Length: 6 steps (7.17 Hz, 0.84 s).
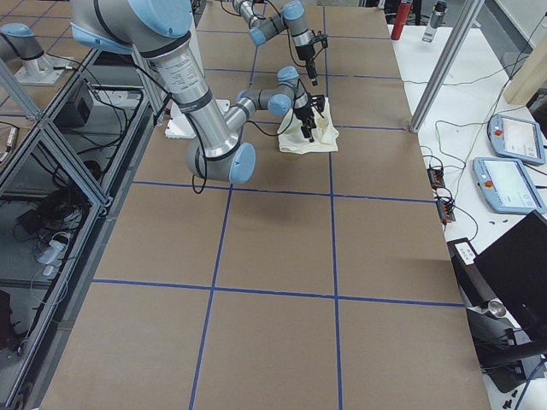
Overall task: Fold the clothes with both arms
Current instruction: 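Release the shirt and raise the right gripper while the left gripper holds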
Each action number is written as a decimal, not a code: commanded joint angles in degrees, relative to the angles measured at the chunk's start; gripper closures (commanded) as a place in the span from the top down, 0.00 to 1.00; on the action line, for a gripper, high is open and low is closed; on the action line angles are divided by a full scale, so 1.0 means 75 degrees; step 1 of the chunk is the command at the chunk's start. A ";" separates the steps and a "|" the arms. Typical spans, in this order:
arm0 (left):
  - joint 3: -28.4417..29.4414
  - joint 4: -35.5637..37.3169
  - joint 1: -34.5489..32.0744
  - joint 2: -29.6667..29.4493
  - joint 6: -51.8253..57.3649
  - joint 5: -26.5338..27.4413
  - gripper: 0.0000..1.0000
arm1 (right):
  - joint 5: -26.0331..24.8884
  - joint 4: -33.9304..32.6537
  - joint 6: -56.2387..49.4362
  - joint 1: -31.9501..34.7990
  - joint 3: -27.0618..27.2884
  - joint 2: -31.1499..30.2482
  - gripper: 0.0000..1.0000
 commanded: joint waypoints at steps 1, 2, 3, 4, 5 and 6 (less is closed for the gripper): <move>-0.0010 0.0000 0.0036 0.0012 -0.0043 0.0000 1.00 | 0.0441 0.0044 0.0089 0.0839 -0.0743 0.0546 1.00; 0.0002 -0.0105 0.0083 0.0012 -0.0054 0.0000 1.00 | 0.1420 0.0032 0.0148 0.1528 -0.0721 0.0698 1.00; 0.0176 -0.0616 0.0164 0.0128 -0.0066 0.0012 1.00 | 0.2137 0.0044 0.0079 0.1929 -0.0628 0.0734 1.00; 0.0526 -0.1329 0.0374 0.0187 -0.0066 0.0035 1.00 | 0.2272 0.0044 0.0032 0.1933 -0.0384 0.0677 1.00; 0.0738 -0.1672 0.0388 0.0199 -0.0055 0.0047 1.00 | 0.2273 0.0044 0.0031 0.1899 -0.0253 0.0641 1.00; 0.1007 -0.2175 0.0399 0.0223 -0.0031 0.0059 1.00 | 0.2273 0.0044 0.0031 0.1898 -0.0241 0.0629 1.00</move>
